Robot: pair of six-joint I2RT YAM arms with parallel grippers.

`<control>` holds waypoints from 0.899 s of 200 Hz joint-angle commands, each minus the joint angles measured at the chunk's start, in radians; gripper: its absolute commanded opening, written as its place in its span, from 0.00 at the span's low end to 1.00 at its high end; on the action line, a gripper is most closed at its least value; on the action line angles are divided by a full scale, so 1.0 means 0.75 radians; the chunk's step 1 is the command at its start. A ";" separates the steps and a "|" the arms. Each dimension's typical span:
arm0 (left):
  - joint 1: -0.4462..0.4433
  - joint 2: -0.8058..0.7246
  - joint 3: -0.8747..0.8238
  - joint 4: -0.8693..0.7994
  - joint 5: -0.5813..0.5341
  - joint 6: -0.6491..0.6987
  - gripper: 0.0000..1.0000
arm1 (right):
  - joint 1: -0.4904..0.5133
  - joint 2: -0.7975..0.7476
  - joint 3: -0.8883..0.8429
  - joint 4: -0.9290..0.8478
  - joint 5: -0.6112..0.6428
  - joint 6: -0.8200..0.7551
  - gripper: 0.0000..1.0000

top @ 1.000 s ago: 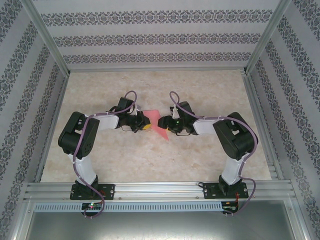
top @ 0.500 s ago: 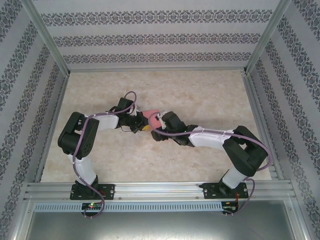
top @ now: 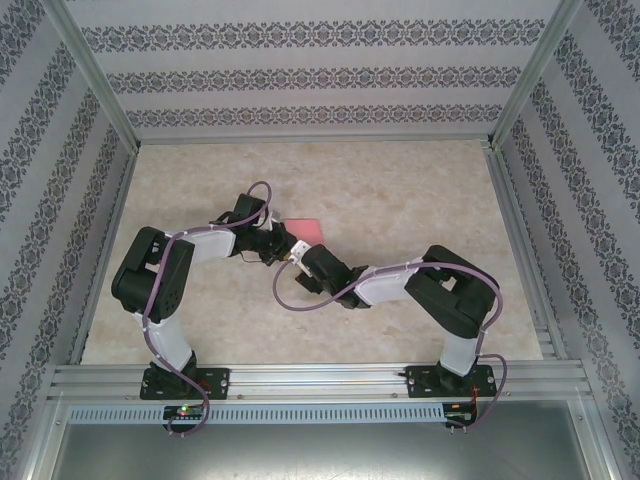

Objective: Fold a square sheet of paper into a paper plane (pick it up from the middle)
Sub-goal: Fold the wing for the fifth time at the center of the table.

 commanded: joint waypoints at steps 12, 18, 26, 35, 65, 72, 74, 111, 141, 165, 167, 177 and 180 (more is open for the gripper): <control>-0.018 -0.049 0.005 -0.054 -0.010 -0.006 0.11 | -0.001 0.060 -0.003 0.148 0.118 -0.083 0.57; -0.019 -0.049 0.003 -0.055 -0.010 -0.005 0.11 | -0.001 0.069 -0.001 0.148 0.119 -0.092 0.54; -0.019 -0.049 0.003 -0.059 -0.013 -0.006 0.10 | -0.003 0.077 0.004 0.144 0.122 -0.098 0.51; -0.020 -0.051 0.003 -0.060 -0.014 -0.006 0.11 | -0.003 0.083 0.002 0.148 0.117 -0.106 0.45; -0.018 -0.056 0.007 -0.076 -0.019 -0.001 0.12 | -0.002 0.078 -0.021 0.175 0.088 -0.108 0.34; -0.013 -0.060 0.010 -0.079 -0.019 0.000 0.13 | -0.003 0.078 -0.022 0.175 0.082 -0.106 0.30; -0.012 -0.062 0.009 -0.082 -0.021 0.000 0.13 | -0.003 0.078 -0.023 0.173 0.082 -0.104 0.29; 0.063 -0.146 0.025 -0.160 -0.068 0.034 0.28 | -0.009 0.062 -0.043 0.165 0.043 -0.080 0.12; 0.151 -0.226 0.017 -0.216 -0.133 0.058 0.40 | -0.019 0.049 -0.046 0.158 -0.024 -0.057 0.05; 0.187 -0.276 -0.013 -0.236 -0.174 0.067 0.48 | -0.023 0.045 -0.046 0.164 -0.060 -0.043 0.03; 0.188 -0.278 -0.016 -0.236 -0.176 0.068 0.49 | -0.023 0.045 -0.046 0.164 -0.063 -0.041 0.03; 0.193 -0.290 -0.030 -0.231 -0.187 0.068 0.52 | -0.027 0.043 -0.046 0.164 -0.082 -0.029 0.03; 0.195 -0.294 -0.035 -0.230 -0.191 0.070 0.52 | -0.029 0.042 -0.044 0.164 -0.088 -0.023 0.03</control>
